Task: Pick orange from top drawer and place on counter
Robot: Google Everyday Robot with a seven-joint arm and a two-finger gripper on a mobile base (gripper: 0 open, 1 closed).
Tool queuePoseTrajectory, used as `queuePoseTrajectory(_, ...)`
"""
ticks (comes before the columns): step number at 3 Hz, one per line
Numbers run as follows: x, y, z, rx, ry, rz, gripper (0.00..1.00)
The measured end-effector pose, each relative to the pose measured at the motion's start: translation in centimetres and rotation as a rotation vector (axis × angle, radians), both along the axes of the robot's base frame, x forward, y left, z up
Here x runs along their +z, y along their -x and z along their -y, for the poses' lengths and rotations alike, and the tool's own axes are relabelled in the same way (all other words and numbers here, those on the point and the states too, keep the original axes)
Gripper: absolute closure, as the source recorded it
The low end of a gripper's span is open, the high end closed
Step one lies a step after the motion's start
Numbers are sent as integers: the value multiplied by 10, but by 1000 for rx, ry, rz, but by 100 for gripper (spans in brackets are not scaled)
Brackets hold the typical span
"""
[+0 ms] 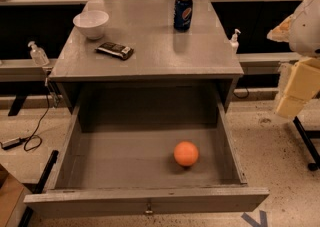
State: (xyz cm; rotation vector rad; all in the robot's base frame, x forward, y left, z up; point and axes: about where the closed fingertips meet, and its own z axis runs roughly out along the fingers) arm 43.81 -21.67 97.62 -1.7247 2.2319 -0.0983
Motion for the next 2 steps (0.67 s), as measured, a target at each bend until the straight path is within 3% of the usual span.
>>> queuePoseTrajectory(1, 0, 0, 0, 0, 0, 0, 0)
queuePoseTrajectory(2, -19, -4, -5, 16, -71, 7, 0)
